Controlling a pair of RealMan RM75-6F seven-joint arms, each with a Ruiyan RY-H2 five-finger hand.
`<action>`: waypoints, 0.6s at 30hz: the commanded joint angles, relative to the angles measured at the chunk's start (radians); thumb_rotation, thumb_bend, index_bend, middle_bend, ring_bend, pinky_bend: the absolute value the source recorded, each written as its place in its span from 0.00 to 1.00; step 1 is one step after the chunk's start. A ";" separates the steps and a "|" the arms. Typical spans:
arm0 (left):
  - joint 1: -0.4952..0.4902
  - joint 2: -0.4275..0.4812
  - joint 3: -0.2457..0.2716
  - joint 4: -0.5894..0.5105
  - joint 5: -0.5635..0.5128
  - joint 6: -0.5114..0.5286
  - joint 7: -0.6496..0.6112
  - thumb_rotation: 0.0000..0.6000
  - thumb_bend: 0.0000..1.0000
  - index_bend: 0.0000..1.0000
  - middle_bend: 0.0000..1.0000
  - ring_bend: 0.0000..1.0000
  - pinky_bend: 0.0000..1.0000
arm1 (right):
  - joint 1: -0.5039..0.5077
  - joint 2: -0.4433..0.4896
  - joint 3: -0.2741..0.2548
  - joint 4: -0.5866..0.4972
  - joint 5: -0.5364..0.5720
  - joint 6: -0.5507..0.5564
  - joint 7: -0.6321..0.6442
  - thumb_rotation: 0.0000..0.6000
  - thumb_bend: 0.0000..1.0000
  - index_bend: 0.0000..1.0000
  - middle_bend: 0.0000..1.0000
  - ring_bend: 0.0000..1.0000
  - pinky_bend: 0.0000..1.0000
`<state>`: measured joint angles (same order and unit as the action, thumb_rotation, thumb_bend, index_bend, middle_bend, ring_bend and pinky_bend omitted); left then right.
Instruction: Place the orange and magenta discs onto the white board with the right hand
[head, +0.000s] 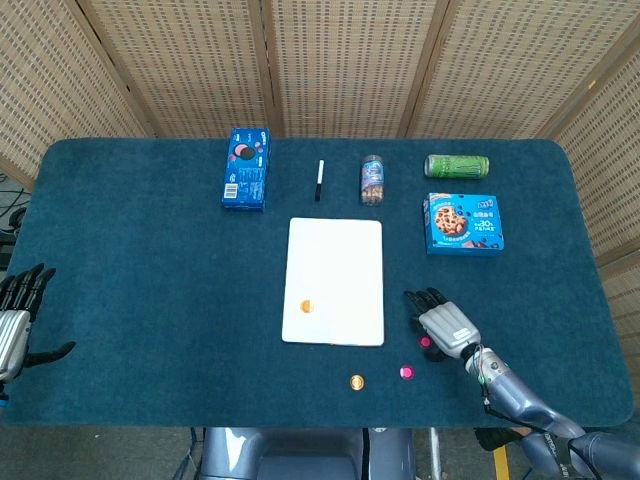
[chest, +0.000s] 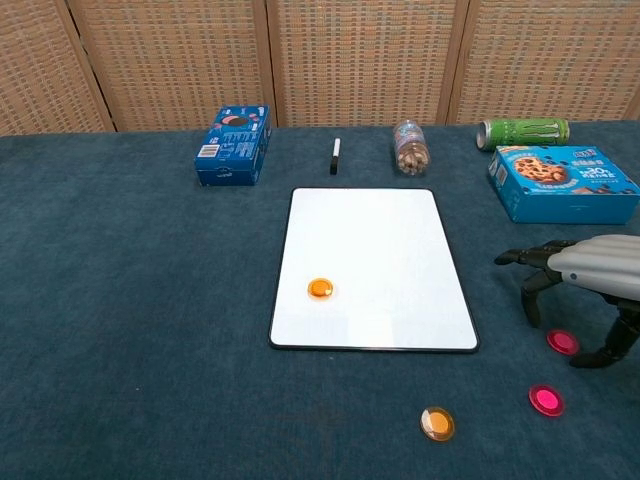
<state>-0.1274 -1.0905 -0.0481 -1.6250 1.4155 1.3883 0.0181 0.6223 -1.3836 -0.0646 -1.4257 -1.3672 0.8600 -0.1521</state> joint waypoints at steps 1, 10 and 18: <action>-0.001 0.000 0.000 0.000 -0.001 -0.001 0.001 1.00 0.00 0.00 0.00 0.00 0.00 | -0.001 -0.004 0.002 0.008 -0.001 -0.005 0.003 1.00 0.26 0.42 0.00 0.00 0.00; -0.001 -0.001 -0.001 0.000 -0.004 -0.002 0.004 1.00 0.00 0.00 0.00 0.00 0.00 | -0.007 -0.012 0.005 0.023 -0.012 -0.014 0.009 1.00 0.33 0.47 0.00 0.00 0.00; -0.001 -0.002 -0.001 0.001 -0.005 -0.002 0.004 1.00 0.00 0.00 0.00 0.00 0.00 | -0.013 -0.020 0.008 0.043 -0.018 -0.020 0.022 1.00 0.36 0.51 0.00 0.00 0.00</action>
<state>-0.1281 -1.0925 -0.0487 -1.6239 1.4107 1.3864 0.0224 0.6103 -1.4032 -0.0566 -1.3844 -1.3838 0.8395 -0.1311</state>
